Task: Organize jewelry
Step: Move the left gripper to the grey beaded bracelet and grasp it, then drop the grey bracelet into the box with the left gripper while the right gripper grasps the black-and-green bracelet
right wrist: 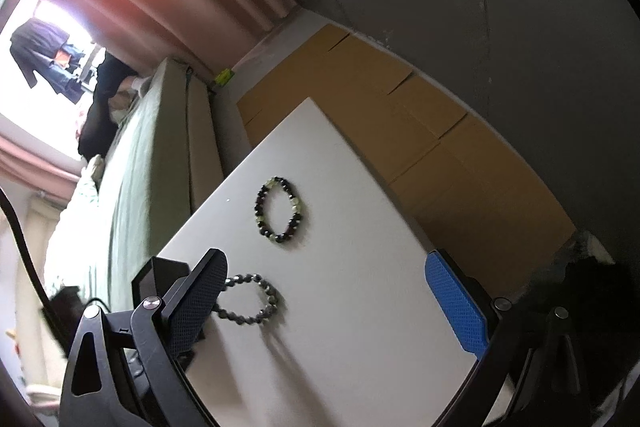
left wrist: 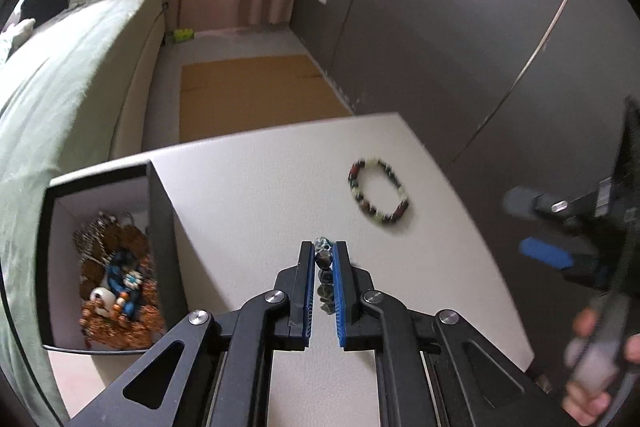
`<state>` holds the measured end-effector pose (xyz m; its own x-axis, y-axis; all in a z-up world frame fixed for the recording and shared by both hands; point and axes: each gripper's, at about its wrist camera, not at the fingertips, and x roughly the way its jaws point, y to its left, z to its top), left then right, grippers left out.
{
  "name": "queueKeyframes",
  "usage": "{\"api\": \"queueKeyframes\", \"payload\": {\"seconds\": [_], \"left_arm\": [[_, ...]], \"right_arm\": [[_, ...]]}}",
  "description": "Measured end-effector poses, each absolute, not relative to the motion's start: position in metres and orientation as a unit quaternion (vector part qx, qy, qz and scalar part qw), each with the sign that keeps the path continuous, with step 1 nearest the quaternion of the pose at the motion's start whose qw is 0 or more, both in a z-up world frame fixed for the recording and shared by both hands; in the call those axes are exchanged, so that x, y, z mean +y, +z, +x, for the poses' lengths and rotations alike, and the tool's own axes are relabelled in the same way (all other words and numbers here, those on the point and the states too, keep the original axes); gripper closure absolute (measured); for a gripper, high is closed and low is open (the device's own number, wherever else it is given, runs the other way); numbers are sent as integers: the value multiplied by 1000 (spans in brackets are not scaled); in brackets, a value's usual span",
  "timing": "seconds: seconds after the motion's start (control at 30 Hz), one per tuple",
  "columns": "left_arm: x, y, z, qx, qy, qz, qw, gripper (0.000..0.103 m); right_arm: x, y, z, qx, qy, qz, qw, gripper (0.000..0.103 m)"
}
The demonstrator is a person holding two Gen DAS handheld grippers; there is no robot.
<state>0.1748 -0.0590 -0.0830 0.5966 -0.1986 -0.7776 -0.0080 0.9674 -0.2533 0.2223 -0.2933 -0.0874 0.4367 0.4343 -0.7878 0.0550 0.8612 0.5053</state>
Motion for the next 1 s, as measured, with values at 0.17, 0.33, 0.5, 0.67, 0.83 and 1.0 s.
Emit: {"api": "queueKeyframes", "payload": {"seconds": [0.17,0.33,0.5,0.67,0.83,1.0], "left_arm": [[-41,-66,169,424,-58,-145,892,94],[-18,-49,163,398,-53,-175,899,94],[4,-37,158,377,-44,-199,903,94],[29,-34,151,369,-31,-221,902,94],[49,-31,147,364,-18,-230,903,94],[65,-28,141,357,-5,-233,905,94]], "right_arm": [[-281,-93,230,520,130,241,809,22],[-267,-96,237,515,136,239,812,37],[-249,-104,247,519,129,210,818,53],[-229,-110,256,511,120,170,834,63],[-212,-116,262,497,101,126,853,74],[-200,-125,268,505,84,87,855,78]]}}
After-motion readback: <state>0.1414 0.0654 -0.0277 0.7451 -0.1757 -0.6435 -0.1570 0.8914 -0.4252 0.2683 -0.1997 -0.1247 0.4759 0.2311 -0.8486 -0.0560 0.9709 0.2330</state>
